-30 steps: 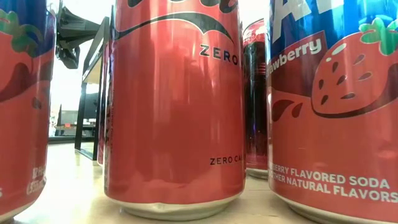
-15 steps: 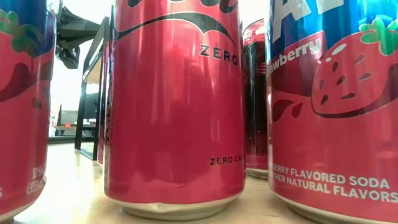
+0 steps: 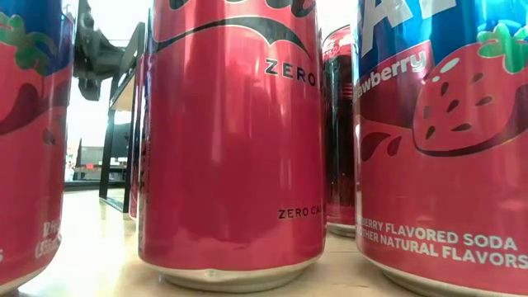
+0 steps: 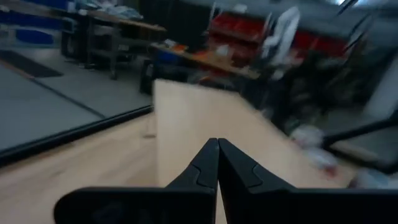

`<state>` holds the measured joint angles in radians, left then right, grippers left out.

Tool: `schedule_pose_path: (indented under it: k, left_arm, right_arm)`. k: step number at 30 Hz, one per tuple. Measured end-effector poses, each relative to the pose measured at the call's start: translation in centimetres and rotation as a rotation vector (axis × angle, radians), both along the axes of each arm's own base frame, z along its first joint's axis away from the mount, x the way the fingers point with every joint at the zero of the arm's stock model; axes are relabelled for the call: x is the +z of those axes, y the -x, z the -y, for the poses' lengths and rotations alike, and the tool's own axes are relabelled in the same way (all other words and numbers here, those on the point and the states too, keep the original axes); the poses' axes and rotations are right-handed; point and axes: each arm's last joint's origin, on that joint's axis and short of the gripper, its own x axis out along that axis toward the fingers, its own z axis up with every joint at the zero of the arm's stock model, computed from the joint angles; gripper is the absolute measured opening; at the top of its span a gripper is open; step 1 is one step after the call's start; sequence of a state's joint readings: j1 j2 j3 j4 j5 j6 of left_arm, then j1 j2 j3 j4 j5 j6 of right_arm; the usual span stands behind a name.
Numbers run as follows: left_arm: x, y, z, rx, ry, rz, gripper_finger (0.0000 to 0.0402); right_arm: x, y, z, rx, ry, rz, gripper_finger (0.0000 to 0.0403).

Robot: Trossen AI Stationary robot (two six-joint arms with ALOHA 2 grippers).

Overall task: Place canned beverage on shelf
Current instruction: Put the top red and silver soda can on the shelf

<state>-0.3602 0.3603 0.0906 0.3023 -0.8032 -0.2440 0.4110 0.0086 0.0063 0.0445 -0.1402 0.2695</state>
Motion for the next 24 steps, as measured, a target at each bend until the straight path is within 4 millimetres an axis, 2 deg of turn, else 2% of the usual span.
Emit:
schedule_pose_path:
  k: [4, 10, 18, 24]
  left_arm:
    - [0.2, -0.4, -0.3, 0.035, 0.087, 0.064, 0.0009]
    - [-0.2, -1.1, -1.0, 0.115, 0.093, 0.040, 0.0009]
    - [-0.2, -1.2, -1.1, 0.121, 0.163, 0.084, 0.0009]
    - [1.3, -1.0, -1.2, 0.104, 0.248, 0.266, 0.0009]
  right_arm:
    - [0.1, 0.0, 0.0, -0.001, -0.002, 0.006, 0.0018]
    - [0.1, 0.0, 0.0, 0.000, -0.003, 0.006, 0.0018]
    - [0.1, 0.0, 0.0, -0.001, -0.002, 0.006, 0.0018]
    - [0.1, 0.0, 0.0, -0.017, -0.002, 0.007, 0.0018]
